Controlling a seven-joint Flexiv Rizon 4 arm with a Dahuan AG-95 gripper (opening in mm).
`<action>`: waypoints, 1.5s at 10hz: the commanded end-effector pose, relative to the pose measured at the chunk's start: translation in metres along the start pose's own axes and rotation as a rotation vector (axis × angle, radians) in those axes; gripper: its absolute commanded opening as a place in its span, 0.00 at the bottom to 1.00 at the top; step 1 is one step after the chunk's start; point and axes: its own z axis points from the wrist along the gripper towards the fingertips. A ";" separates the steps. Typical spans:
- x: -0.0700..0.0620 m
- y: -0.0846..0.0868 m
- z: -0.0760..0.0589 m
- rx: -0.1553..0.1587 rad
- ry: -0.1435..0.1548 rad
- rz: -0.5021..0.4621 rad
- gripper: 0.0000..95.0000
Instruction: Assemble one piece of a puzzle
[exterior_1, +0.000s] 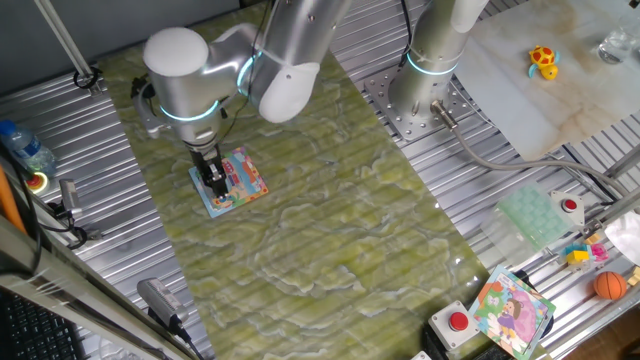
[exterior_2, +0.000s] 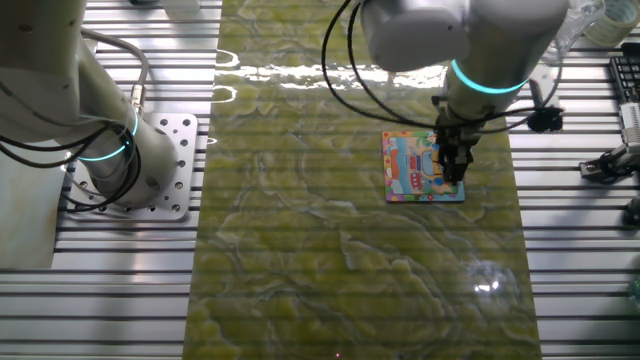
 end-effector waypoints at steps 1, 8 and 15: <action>-0.003 0.003 0.004 -0.002 0.000 0.014 0.40; -0.004 0.014 0.010 0.000 0.004 0.034 0.00; -0.004 0.007 0.014 0.010 0.003 0.021 0.00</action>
